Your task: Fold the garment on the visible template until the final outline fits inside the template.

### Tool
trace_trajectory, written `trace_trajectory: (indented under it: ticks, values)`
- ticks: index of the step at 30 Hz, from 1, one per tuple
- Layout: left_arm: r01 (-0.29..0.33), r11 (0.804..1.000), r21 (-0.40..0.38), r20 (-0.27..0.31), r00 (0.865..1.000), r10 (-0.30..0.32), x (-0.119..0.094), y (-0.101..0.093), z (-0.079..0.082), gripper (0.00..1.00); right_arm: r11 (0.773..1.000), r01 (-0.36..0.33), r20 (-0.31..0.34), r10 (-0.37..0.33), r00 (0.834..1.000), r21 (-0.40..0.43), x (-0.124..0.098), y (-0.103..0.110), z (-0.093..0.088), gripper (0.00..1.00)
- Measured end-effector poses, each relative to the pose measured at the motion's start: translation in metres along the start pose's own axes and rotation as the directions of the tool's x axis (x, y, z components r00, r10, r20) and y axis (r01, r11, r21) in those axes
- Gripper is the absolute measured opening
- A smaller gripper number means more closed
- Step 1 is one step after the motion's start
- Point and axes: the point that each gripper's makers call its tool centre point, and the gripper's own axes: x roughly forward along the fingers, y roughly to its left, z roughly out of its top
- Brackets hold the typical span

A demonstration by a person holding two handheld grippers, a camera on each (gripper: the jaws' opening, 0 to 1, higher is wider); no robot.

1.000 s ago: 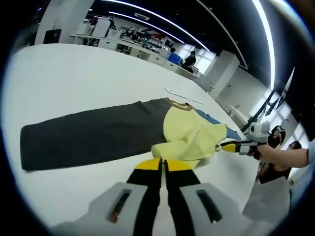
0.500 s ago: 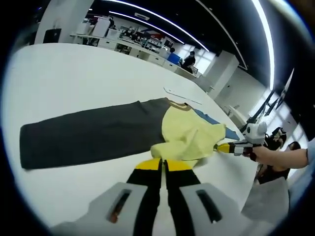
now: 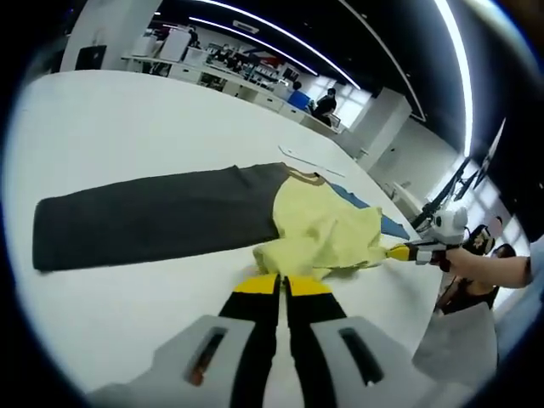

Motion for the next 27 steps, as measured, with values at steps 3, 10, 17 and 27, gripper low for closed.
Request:
trace_trajectory:
  ticks: [3, 10, 17, 27]
  values:
    - [0.006, 1.000, 0.011, -0.008, 1.000, -0.006, -0.004, -0.005, -0.004, 0.00, 1.000, 0.011, 0.013, -0.011, 1.000, 0.019, -0.018, -0.005, -0.005, 0.00]
    - [0.051, 0.997, 0.056, -0.026, 0.998, -0.049, -0.011, -0.024, -0.010, 0.00, 0.999, 0.022, 0.032, -0.023, 0.999, 0.039, -0.050, -0.005, -0.016, 0.00]
    - [0.084, 0.991, 0.109, -0.055, 0.995, -0.078, -0.021, -0.041, -0.020, 0.00, 0.999, 0.036, 0.034, -0.037, 0.999, 0.034, -0.073, -0.003, -0.030, 0.00]
    - [0.134, 0.983, 0.125, -0.146, 0.982, -0.116, -0.032, -0.061, -0.056, 0.00, 0.995, 0.053, 0.013, -0.054, 0.998, 0.083, -0.106, -0.006, -0.063, 0.00]
